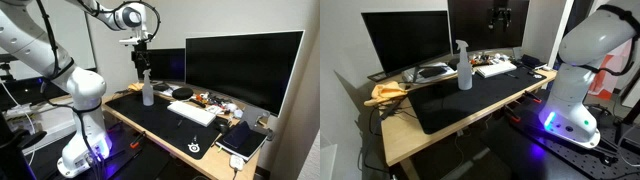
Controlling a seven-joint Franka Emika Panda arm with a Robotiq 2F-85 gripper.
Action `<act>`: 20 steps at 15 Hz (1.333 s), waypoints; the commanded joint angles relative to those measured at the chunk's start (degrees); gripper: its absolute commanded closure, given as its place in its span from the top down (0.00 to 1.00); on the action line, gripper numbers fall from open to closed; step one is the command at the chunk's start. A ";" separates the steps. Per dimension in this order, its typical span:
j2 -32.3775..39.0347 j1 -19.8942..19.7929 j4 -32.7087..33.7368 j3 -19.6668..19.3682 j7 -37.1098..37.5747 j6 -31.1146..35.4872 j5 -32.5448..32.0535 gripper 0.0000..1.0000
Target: Press the top left button on the keyboard.
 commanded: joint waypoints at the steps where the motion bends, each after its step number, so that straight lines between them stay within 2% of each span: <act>1: 0.03 0.03 0.12 -0.04 0.00 -0.14 -0.03 1.00; 13: 0.22 0.12 0.83 -0.14 0.08 0.04 0.37 1.00; 20: 2.30 -1.63 3.51 -2.22 0.99 0.82 0.69 1.00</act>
